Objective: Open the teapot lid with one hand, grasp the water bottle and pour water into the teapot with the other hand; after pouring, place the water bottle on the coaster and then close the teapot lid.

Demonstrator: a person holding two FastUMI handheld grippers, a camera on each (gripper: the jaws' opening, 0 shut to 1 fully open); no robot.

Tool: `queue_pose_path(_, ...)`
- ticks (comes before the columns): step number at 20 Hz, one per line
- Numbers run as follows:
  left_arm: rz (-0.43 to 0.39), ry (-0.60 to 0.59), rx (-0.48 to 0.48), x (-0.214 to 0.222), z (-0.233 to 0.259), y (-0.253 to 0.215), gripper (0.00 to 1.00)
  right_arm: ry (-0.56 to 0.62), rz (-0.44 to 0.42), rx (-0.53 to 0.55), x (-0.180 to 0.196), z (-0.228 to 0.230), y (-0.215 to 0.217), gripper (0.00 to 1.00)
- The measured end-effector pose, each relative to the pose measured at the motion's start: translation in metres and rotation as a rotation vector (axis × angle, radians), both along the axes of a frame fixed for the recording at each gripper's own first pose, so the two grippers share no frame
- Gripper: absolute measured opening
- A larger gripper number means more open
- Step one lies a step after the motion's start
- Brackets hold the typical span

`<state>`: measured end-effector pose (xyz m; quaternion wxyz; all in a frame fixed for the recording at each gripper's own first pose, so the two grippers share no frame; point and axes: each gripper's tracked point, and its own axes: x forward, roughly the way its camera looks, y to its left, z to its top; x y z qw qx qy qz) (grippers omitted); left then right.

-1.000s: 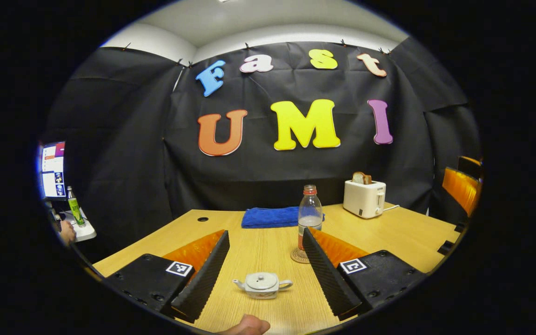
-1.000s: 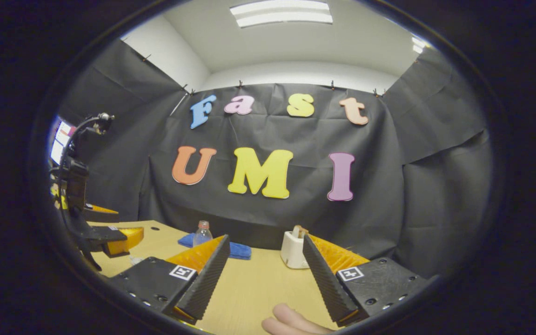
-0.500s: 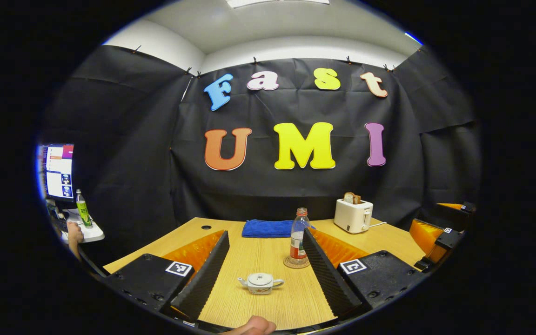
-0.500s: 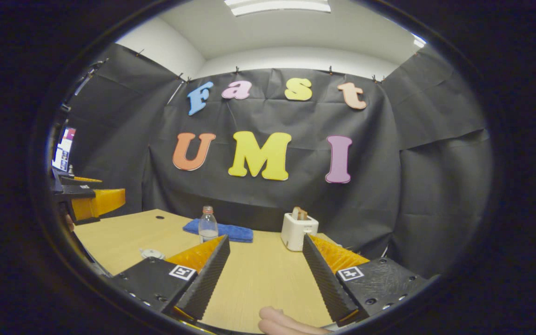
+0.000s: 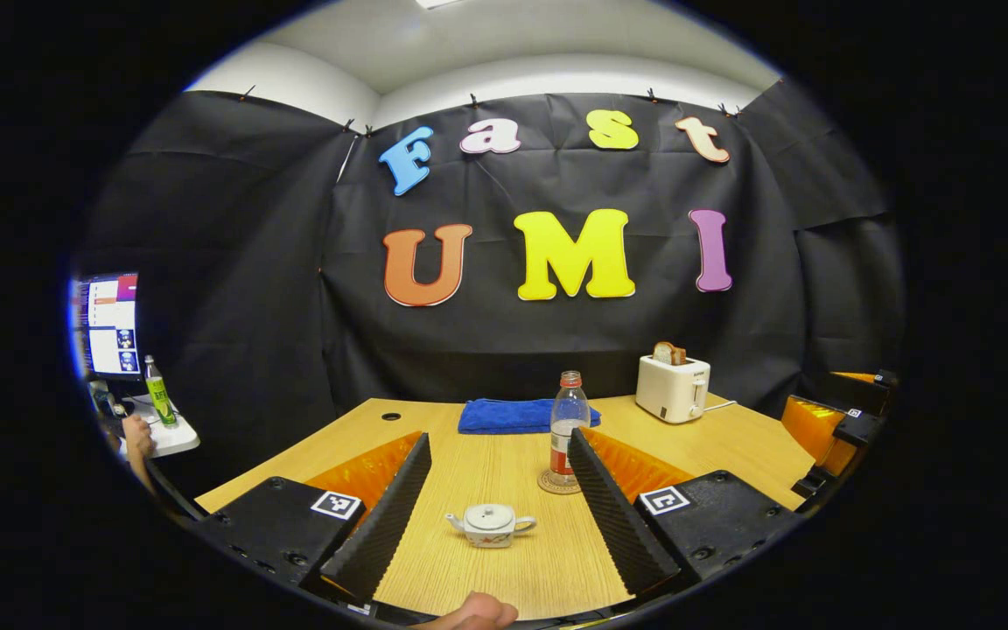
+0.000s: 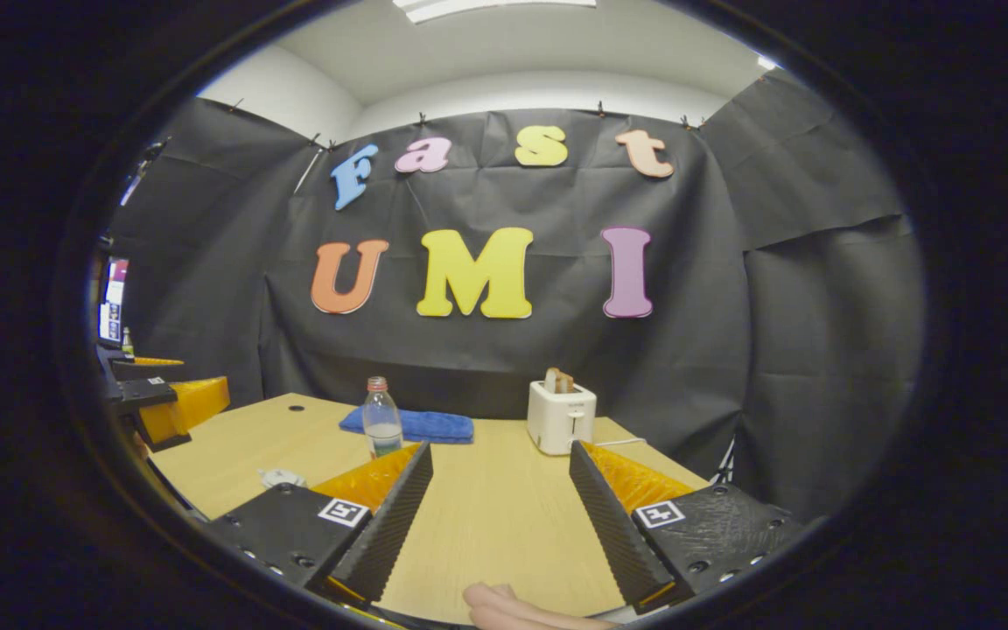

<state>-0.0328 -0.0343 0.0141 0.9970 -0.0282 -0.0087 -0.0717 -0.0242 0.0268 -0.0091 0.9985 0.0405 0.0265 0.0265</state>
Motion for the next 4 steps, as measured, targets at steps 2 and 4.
queue_pose_path(2, 0.008, 0.002, -0.007, 0.0015, -0.0008, 0.0030, 0.99, 0.006, 0.009, 0.002, 0.0004, -0.0013, 0.0032, 0.97)
queue_pose_path(4, 0.010, 0.003, -0.012, 0.0005, -0.0006, 0.0044, 0.99, 0.011, 0.013, -0.004, 0.0004, -0.0033, 0.0045, 0.95)
